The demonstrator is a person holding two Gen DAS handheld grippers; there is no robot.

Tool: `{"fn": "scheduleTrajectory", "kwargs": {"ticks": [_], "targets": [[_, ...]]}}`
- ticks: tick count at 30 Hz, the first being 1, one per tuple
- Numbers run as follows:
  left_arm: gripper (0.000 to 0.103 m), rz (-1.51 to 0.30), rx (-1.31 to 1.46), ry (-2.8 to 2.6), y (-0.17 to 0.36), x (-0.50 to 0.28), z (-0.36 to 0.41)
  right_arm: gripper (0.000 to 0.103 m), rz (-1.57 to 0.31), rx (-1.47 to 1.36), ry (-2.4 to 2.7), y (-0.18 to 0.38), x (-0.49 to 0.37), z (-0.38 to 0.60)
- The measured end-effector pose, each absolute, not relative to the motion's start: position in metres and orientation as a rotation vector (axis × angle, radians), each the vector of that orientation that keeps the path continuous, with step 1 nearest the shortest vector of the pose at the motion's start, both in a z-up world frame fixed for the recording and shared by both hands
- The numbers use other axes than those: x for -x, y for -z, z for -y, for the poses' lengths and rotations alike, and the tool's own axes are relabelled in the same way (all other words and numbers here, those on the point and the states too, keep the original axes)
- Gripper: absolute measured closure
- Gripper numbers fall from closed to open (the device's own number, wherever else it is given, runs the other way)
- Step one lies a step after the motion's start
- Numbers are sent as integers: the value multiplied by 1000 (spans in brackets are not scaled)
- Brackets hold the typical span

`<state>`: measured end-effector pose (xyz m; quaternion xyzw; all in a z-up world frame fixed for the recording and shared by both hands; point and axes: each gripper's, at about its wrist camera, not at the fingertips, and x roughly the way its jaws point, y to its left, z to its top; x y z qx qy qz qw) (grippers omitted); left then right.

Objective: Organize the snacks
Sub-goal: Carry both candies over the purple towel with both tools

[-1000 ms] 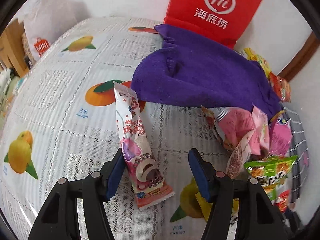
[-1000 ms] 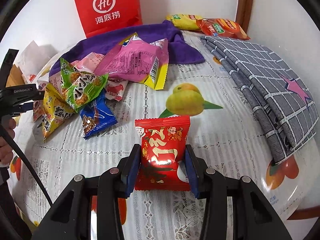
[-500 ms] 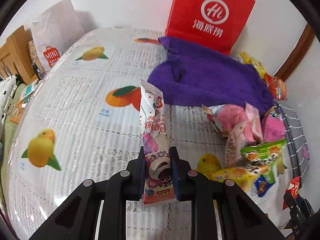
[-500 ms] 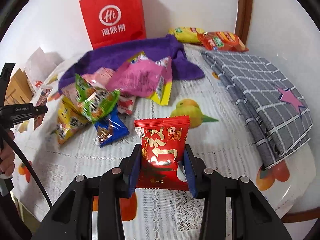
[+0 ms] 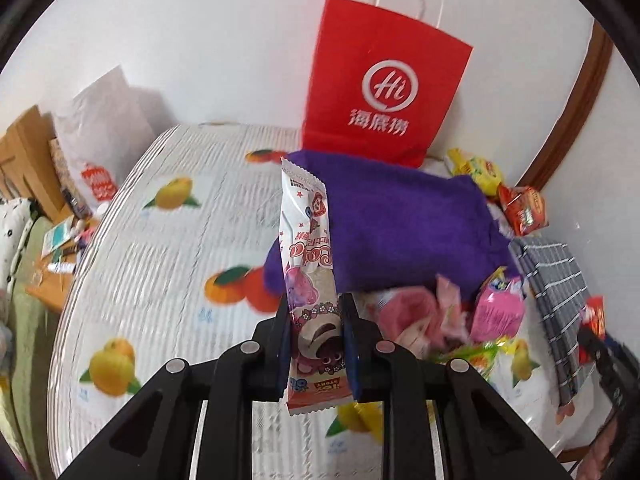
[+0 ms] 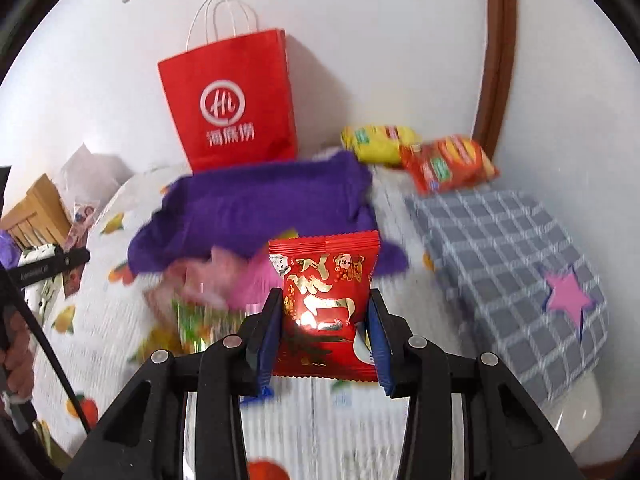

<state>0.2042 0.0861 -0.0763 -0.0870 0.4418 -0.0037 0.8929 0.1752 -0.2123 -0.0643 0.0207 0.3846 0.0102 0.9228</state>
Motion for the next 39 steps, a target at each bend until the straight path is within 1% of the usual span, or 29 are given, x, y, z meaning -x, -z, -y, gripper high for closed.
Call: {"fn": "scheduleTrajectory", "kwargs": {"ticks": [9,16,23,29,34,39], "targets": [[82,-884,161,31,47,-253,-72,63,-742,-38,-82,25,-245,202],[82,-873,157,45,41,-300,-60,63,-741,-64,-131,19,-299,198],[82,-888,186,53,52,-344,-52,63,-765,-81,-152,35,-349,199],[82,-930,210,60,79,-375,-50,63,-815,-102,-180,60,-387,204],[82,-979,199,43,107,-386,-53,63,-906,-98,-171,87,-408,213],[82,-1019,209,44,123,-391,-57,63,-1009,-112,-154,115,-419,224]]}}
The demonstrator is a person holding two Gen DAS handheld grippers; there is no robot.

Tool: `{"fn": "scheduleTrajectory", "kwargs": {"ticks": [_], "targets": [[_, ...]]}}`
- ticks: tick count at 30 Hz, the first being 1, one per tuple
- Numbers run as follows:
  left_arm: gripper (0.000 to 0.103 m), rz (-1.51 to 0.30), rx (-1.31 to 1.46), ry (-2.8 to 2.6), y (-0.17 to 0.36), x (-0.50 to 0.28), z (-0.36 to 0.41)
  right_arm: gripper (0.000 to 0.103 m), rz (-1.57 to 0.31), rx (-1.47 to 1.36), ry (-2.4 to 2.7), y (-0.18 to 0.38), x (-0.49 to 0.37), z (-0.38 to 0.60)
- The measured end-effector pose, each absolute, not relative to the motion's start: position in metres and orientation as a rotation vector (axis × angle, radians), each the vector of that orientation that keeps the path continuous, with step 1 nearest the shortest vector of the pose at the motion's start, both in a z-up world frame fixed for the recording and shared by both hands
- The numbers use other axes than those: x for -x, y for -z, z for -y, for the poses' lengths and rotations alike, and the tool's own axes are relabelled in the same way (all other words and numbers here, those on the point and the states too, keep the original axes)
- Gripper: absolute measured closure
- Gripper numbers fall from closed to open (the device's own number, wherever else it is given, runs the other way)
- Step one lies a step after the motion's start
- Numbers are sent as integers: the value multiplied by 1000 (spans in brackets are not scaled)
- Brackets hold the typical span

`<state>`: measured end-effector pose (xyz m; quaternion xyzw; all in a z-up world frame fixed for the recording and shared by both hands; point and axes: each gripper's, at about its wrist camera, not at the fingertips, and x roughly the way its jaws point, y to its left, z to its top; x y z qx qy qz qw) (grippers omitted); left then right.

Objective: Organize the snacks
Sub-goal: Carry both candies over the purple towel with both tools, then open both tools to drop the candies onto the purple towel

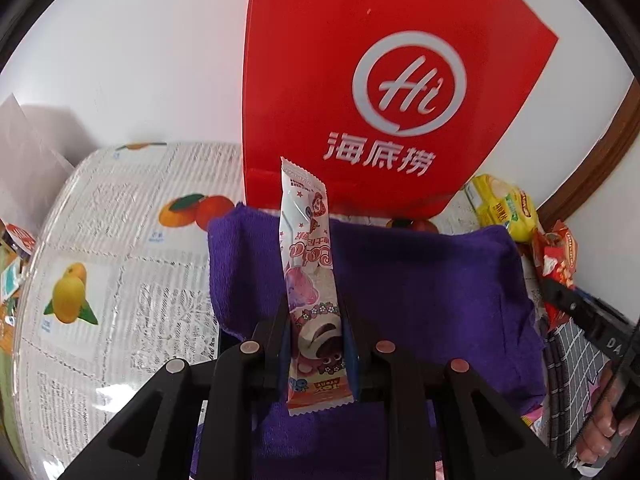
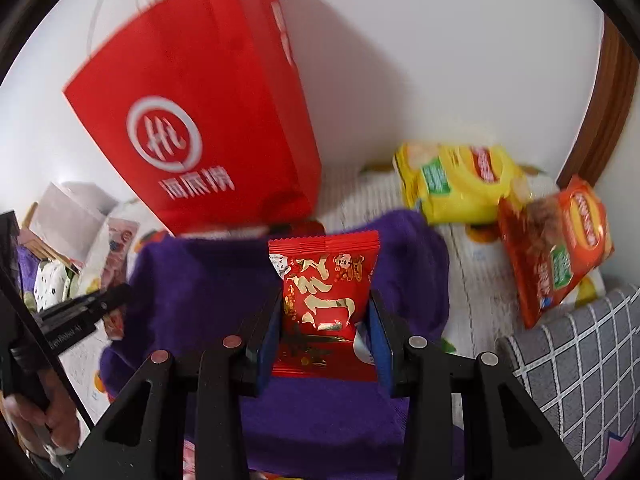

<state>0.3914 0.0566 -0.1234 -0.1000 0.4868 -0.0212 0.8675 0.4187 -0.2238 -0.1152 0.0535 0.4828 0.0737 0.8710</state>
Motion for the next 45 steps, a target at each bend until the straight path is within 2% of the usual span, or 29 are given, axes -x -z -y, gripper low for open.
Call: {"fn": "scheduleTrajectory", "kwargs": {"ticks": [9,38,41,43,45], "targets": [[82,-1069,261,86,140,-399,-59,62,-1091,-60,-163,147,-433,207],[82,-1172,280,90,172,-406,-51,62,-1204,-76,-90,196,-453,214],[82,-1178,281,91,174,-406,-51,57,-1205,-76,-97,198,-454,213],[82,-1180,281,91,176,-407,-50,48,-1206,-79,-106,200,-456,211],[82,-1181,280,90,176,-407,-50,45,-1211,-67,-102,202,-457,210]]}}
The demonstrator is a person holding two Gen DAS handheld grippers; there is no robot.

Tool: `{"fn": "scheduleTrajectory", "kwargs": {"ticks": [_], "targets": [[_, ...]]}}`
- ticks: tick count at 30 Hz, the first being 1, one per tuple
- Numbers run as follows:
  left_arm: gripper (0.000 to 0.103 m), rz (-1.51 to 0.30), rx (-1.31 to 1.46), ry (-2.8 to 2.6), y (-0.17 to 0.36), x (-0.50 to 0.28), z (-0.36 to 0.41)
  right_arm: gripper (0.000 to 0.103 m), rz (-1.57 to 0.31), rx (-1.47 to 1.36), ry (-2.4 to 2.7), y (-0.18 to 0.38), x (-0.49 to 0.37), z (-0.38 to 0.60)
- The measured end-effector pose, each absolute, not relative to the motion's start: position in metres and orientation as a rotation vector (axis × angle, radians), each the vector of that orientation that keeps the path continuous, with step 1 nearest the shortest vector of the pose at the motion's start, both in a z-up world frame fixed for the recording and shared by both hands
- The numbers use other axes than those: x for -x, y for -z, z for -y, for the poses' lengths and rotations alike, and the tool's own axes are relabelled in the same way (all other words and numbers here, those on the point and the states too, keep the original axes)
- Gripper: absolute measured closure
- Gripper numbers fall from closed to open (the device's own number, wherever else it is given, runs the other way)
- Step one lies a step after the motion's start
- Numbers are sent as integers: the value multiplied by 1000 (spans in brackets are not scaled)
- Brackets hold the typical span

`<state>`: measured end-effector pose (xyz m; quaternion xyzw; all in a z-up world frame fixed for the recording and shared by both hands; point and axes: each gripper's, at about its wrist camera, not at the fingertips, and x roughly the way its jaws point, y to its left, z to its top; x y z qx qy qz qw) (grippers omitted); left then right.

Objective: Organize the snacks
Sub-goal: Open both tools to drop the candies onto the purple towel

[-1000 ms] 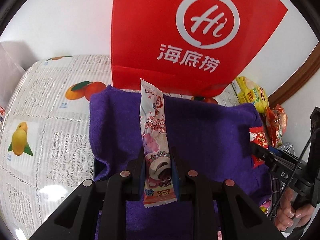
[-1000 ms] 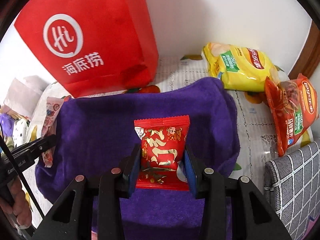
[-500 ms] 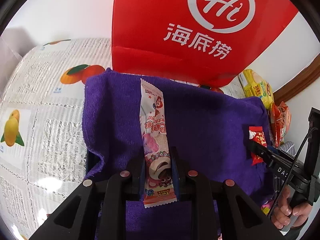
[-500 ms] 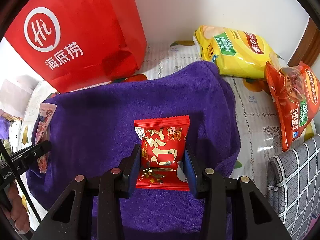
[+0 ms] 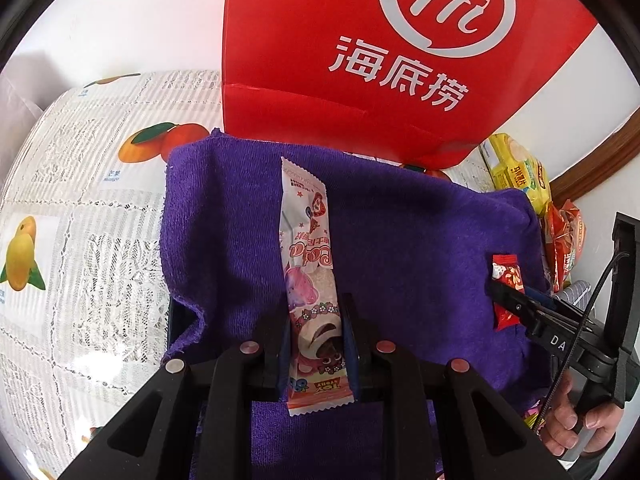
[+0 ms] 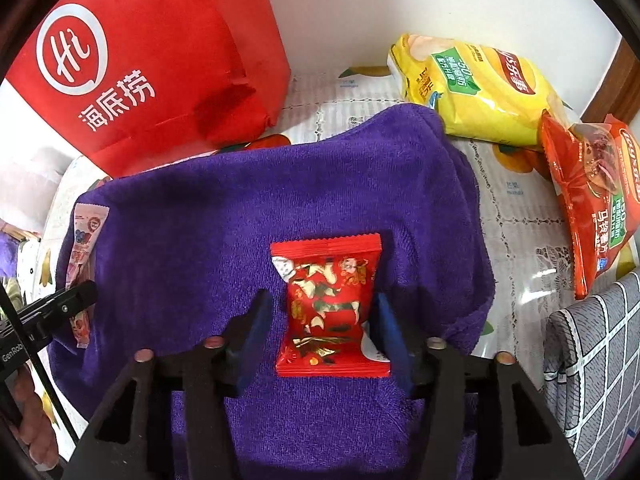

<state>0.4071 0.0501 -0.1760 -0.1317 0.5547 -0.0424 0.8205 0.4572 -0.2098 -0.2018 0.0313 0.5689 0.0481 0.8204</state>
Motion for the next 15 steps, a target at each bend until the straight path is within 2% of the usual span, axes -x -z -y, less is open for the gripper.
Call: {"fn": "scheduleTrajectory", "kwargs": {"ticks": [12,15], "targets": [[81,-1190,278,91,182,-412,-45,42,-1183,-155,-115,181,-452,221],[72,-1185,278,91,179,-412,-45,37,-1161,-137,-114,173,-449,219]]}}
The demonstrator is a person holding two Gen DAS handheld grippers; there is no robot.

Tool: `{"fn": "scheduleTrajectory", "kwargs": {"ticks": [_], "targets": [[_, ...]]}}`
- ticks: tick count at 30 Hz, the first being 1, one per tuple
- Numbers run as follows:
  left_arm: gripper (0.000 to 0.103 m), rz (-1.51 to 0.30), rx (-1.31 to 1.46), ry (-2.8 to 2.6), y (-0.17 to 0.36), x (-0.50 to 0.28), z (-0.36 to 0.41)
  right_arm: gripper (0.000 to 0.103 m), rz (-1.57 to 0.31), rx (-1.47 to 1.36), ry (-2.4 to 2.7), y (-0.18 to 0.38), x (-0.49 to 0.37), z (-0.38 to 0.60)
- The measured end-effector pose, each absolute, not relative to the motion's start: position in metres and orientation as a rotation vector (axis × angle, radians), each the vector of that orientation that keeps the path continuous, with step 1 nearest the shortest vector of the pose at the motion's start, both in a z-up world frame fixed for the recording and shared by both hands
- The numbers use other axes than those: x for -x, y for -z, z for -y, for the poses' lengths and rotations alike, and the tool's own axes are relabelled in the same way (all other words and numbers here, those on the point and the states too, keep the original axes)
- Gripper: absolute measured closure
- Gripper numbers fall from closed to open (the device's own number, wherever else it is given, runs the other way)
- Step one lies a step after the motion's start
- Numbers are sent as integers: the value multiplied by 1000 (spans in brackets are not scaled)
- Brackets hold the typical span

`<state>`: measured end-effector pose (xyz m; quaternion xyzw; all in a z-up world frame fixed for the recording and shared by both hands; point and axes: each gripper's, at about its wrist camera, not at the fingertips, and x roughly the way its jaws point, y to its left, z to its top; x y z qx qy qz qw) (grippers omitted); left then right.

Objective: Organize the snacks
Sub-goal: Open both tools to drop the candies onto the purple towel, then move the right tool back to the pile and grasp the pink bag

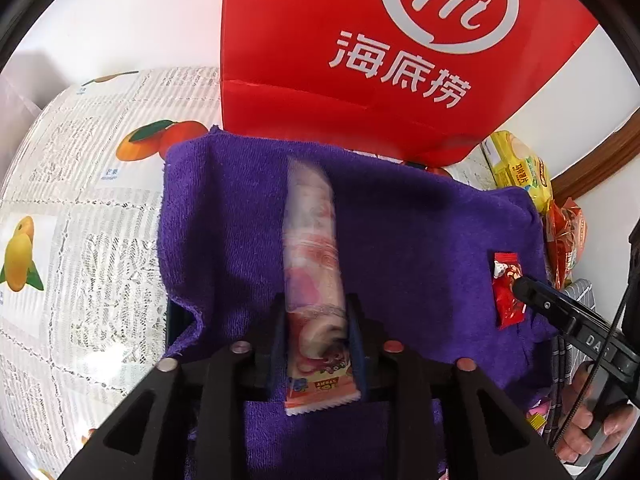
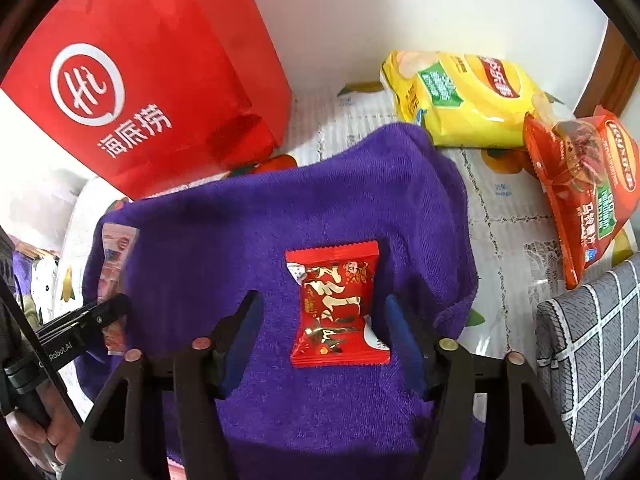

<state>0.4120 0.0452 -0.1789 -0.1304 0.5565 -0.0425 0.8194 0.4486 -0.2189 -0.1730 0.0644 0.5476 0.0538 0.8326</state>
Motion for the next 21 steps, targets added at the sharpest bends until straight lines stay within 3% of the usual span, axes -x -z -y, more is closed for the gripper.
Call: {"fn": "scheduleTrajectory", "kwargs": {"ticks": [2,4,17,21], "targets": [[55,-1173,272,84,174,-411,-47,37,-1144,-117,-107,167,-444,215],[50,-1140,264,79,166,-409,-47,37,-1129,-114,-101,162,-440,213],[49,-1074,228,70,128,-398,-51,37,-1000,-78,-148,108,-400,204],[47,-1059,235,90,117,-393,-48,32,-985,-50,-166,108,-365,205]]}}
